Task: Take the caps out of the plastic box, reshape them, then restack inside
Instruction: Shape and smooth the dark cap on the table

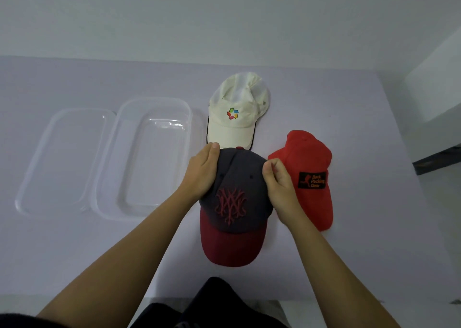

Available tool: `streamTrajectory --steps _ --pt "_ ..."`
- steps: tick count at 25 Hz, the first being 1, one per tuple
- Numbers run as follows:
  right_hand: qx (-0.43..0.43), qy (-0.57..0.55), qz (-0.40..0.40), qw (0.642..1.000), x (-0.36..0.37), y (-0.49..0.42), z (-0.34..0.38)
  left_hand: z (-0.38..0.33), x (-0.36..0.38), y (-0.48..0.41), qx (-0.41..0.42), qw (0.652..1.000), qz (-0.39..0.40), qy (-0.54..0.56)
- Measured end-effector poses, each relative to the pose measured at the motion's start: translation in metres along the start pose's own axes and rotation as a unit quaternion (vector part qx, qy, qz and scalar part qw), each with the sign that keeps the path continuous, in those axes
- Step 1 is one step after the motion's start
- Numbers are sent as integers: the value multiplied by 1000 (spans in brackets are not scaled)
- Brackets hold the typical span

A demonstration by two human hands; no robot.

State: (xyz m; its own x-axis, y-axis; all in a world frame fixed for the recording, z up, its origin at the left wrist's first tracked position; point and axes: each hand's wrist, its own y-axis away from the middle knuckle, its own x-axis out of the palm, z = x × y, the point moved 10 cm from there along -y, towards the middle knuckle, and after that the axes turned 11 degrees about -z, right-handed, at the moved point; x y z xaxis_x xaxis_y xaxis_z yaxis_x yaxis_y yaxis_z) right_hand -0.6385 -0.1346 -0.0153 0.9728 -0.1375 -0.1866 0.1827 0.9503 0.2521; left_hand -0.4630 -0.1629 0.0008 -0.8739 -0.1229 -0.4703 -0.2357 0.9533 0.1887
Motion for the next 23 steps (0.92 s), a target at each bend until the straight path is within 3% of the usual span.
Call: streamTrajectory --steps 6,11,13,16,18,23 --pt "77 107 9 991 5 -38 -80 52 43 -20 -17 999 -7 -49" --pt "119 105 7 987 10 -40 -97 78 36 -29 -60 994 -87 -2" --pt "103 104 1 989 14 -40 -98 78 35 -28 -30 995 -99 -15" --pt "61 90 -72 991 11 -42 -89 75 32 -31 19 993 -106 -57" --pt "50 51 -104 992 8 -46 -86 80 30 -37 11 990 -107 -93" --pt "85 84 -55 991 20 -49 -94 86 34 -36 -41 993 -98 -55"
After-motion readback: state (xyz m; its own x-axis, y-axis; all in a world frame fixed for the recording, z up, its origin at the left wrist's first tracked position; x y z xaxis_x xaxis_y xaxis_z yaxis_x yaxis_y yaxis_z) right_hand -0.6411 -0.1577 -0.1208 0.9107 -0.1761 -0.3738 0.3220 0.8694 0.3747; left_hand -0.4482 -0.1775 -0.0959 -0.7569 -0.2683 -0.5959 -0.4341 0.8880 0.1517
